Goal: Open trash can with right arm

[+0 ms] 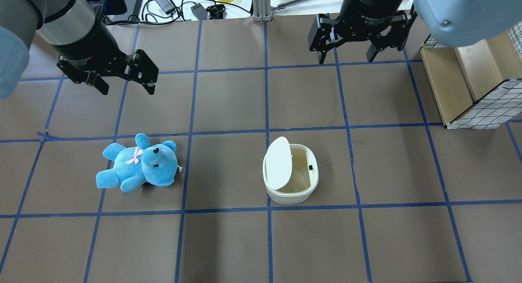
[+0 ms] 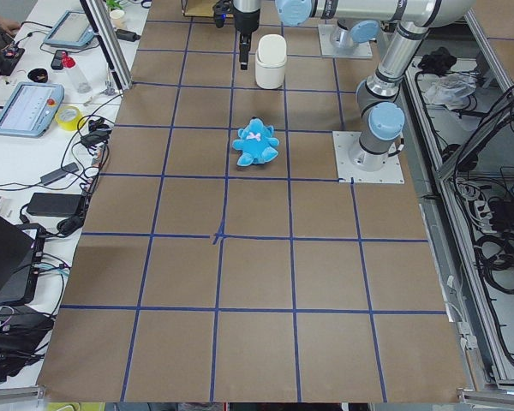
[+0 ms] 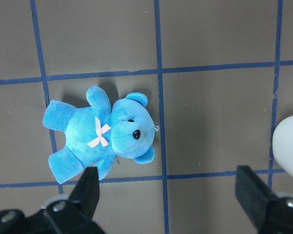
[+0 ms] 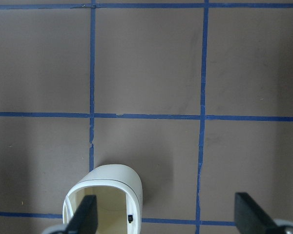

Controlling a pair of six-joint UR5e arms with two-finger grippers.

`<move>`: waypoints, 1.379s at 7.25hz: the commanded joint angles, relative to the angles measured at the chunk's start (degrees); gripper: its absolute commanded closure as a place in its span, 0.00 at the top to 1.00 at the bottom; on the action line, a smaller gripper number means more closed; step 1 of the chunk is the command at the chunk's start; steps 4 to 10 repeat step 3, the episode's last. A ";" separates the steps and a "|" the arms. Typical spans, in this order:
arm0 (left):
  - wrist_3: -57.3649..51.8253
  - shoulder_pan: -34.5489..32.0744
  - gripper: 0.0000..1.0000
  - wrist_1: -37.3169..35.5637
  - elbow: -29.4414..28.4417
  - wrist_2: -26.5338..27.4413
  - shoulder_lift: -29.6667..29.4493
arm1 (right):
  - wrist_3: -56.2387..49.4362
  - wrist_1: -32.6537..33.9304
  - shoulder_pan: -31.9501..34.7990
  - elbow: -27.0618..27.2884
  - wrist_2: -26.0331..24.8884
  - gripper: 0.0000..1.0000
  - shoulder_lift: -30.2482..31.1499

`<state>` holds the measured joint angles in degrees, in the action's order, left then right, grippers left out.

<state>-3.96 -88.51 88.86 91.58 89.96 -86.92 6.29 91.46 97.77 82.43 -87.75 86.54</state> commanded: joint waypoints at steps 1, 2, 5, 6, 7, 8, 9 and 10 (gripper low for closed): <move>0.00 0.00 1.00 0.00 0.00 -0.05 0.00 | -0.05 0.73 -0.12 0.45 -0.14 1.00 0.04; 0.00 0.00 1.00 0.00 0.00 -0.05 0.00 | -0.05 0.56 -0.12 0.45 -0.57 1.00 0.04; 0.00 0.00 1.00 0.00 0.00 -0.05 0.00 | -0.05 0.30 -0.12 0.45 -0.75 1.00 0.04; 0.00 0.00 1.00 0.00 0.00 -0.05 0.00 | -0.05 0.30 -0.12 0.45 -0.75 1.00 0.04; 0.00 0.00 1.00 0.00 0.00 -0.05 0.00 | -0.05 0.30 -0.12 0.45 -0.75 1.00 0.04; 0.00 0.00 1.00 0.00 0.00 -0.05 0.00 | -0.05 0.30 -0.12 0.45 -0.75 1.00 0.04; 0.00 0.00 1.00 0.00 0.00 -0.05 0.00 | -0.05 0.30 -0.12 0.45 -0.75 1.00 0.04; 0.00 0.00 1.00 0.00 0.00 -0.05 0.00 | -0.05 0.30 -0.12 0.45 -0.75 1.00 0.04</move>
